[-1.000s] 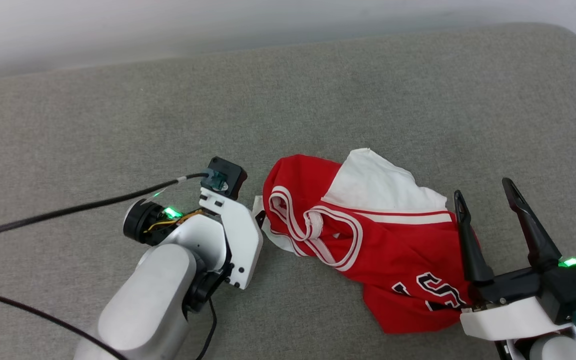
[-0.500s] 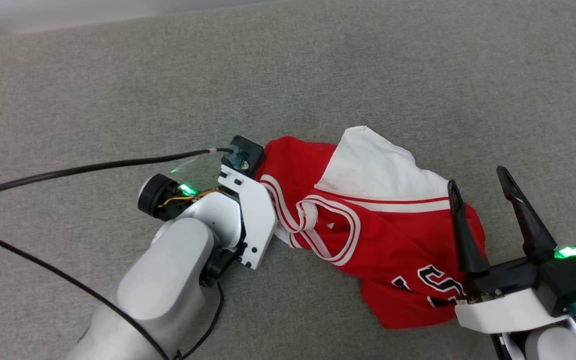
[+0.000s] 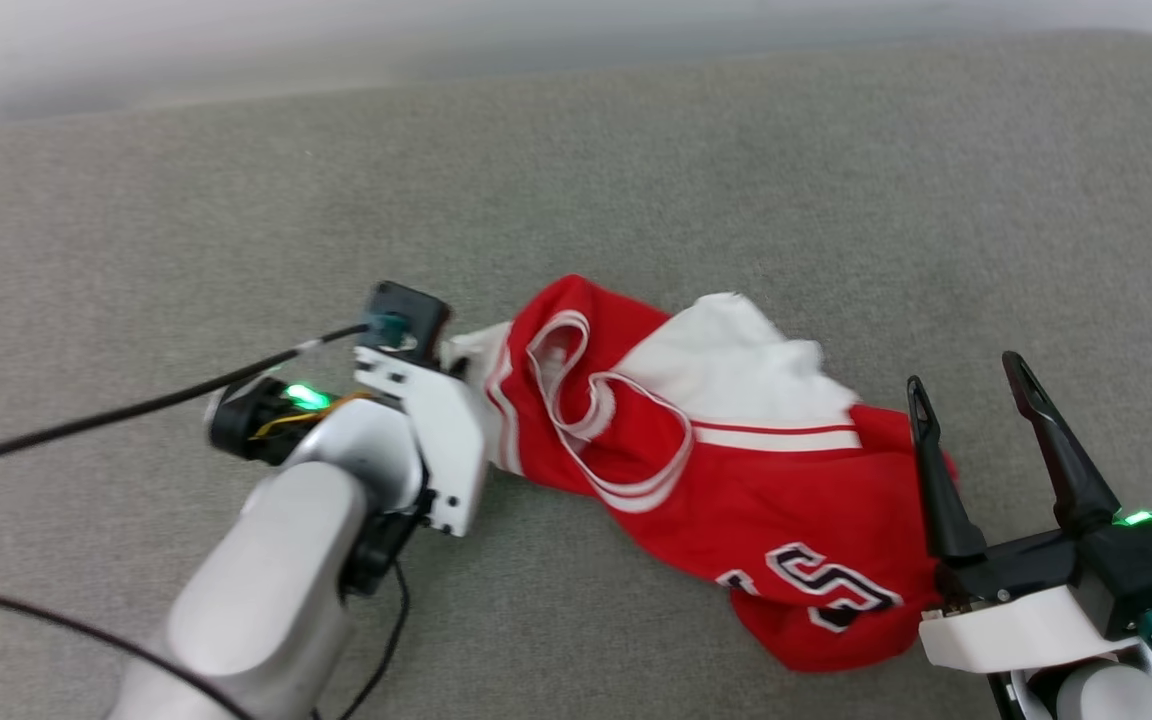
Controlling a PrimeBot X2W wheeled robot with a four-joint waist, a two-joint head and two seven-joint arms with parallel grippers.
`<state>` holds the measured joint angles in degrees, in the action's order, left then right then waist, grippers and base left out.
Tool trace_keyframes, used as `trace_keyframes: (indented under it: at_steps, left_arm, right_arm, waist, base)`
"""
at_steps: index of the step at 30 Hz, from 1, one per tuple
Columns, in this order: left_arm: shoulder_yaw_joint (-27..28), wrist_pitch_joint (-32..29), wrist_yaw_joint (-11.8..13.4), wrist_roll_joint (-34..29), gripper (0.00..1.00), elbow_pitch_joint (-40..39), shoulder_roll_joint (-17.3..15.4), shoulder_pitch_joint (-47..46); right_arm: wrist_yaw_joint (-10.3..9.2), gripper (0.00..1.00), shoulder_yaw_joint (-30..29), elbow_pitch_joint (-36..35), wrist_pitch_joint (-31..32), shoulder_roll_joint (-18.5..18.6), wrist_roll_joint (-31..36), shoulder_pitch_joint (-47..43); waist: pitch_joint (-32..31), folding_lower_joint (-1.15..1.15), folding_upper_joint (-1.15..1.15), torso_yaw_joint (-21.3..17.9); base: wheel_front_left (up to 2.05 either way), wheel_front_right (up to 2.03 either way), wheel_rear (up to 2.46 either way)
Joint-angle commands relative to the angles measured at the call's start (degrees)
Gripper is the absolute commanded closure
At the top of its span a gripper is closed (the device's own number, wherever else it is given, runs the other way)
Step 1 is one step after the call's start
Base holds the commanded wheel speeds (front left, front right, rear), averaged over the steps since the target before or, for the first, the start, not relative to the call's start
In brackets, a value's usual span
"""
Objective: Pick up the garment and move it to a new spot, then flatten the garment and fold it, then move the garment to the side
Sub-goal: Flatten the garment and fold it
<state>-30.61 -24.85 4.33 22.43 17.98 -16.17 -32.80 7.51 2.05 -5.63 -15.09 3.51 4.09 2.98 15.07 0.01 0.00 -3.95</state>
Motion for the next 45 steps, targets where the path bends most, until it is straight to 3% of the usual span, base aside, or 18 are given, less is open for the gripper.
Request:
trace_keyframes:
  at_steps: [1, 7, 14, 15, 16, 21, 23, 25, 28, 31, 35, 39, 42, 45]
  left_arm:
    - [1.34, 0.91, 1.27, 0.25, 1.0, -1.75, -1.4, 1.68]
    - [7.11, 2.74, 4.56, 3.24, 1.0, -10.4, -6.09, 8.89]
    - [7.34, 2.2, 5.43, 5.47, 1.0, -12.88, -8.31, 18.79]
    - [7.26, 2.84, 5.76, 4.99, 0.69, -12.67, -8.44, 19.5]
    - [7.23, 3.66, 6.0, 4.82, 0.0, -12.47, -8.33, 20.03]
    - [6.83, 9.46, 5.75, 3.26, 0.0, -12.68, -7.22, 20.4]
    - [6.77, 16.81, 4.32, 1.45, 0.0, -13.47, -7.05, 18.95]
    - [6.39, 19.35, 3.67, 0.93, 0.0, -13.61, -6.95, 18.72]
    - [5.81, 26.99, 2.87, -1.58, 0.0, -13.59, -6.57, 17.98]
    - [5.0, 33.23, 2.5, -3.36, 0.0, -13.16, -5.69, 17.62]
    - [3.94, 37.46, 2.65, -4.81, 0.0, -12.86, -4.12, 17.23]
    - [2.9, 38.94, 2.26, -5.62, 0.0, -12.44, -2.58, 16.61]
    - [2.39, 39.51, 1.85, -5.94, 0.0, -12.05, -1.37, 15.53]
    - [1.93, 39.79, 1.53, -6.19, 0.0, -11.85, 0.1, 14.47]
  right_arm:
    - [-0.04, 0.0, -0.1, 0.13, -0.12, 0.13, 0.41, -0.52]
    - [-0.04, 0.0, -0.25, 0.56, -0.13, -0.21, 0.41, -1.4]
    - [-0.04, 0.0, -0.07, 1.09, -0.12, -0.48, 0.01, -1.74]
    - [-0.04, 0.0, -0.07, 1.16, -0.12, -0.52, -0.04, -1.77]
    - [-0.04, 0.0, -0.1, 1.22, -0.12, -0.55, -0.08, -1.8]
    - [-0.04, 0.0, -0.35, 1.43, -0.13, -0.6, -0.1, -1.86]
    - [-0.04, 0.0, -0.9, 1.59, -0.12, -0.59, -0.05, -1.94]
    - [-0.03, 0.0, -0.95, 1.65, -0.12, -0.35, -0.08, -1.79]
    - [-0.03, 0.0, -0.1, 3.03, -0.02, 1.22, -1.13, -1.24]
    - [-0.04, 0.0, 3.18, 4.12, 3.94, 4.87, -3.61, 1.48]
    - [-0.04, 0.0, 10.06, 3.84, 16.0, 12.01, -10.85, 7.33]
    - [-0.04, 0.0, 18.49, 4.32, 33.29, 19.81, -21.44, 16.42]
    - [-0.05, 0.0, 23.22, 5.92, 45.96, 23.56, -29.38, 23.93]
    - [-0.04, 0.0, 26.32, 9.11, 57.76, 24.73, -35.4, 30.77]
  waist:
    - [-1.75, -0.01, 0.0, 1.48]
    - [-3.86, -0.01, 0.0, 2.73]
    - [-4.75, -0.01, 0.0, 3.06]
    - [-4.85, -0.01, 0.0, 3.1]
    - [-4.95, -0.01, 0.0, 3.14]
    - [-5.46, -0.01, 0.0, 3.63]
    - [-5.98, -0.01, 0.0, 4.36]
    - [-6.15, -0.01, 0.0, 4.67]
    - [-6.68, -0.01, 0.0, 5.76]
    - [-6.83, -0.01, 0.0, 7.18]
    - [-6.08, -0.01, 0.0, 9.31]
    - [-4.56, -0.01, 0.0, 11.62]
    - [-3.02, -0.01, 0.0, 13.63]
    - [-1.35, -0.01, 0.0, 15.79]
  base:
    - [0.0, 0.0, 0.0]
    - [0.0, 0.0, 0.0]
    - [0.0, 0.0, 0.0]
    - [0.0, 0.0, 0.0]
    - [0.0, 0.0, 0.0]
    - [0.0, 0.0, 0.0]
    - [0.0, 0.0, 0.0]
    - [0.0, 0.0, 0.0]
    - [0.0, 0.0, 0.0]
    - [0.0, 0.0, 0.0]
    - [0.0, 0.0, 0.0]
    - [0.0, 0.0, 0.0]
    - [0.0, 0.0, 0.0]
    - [0.0, 0.0, 0.0]
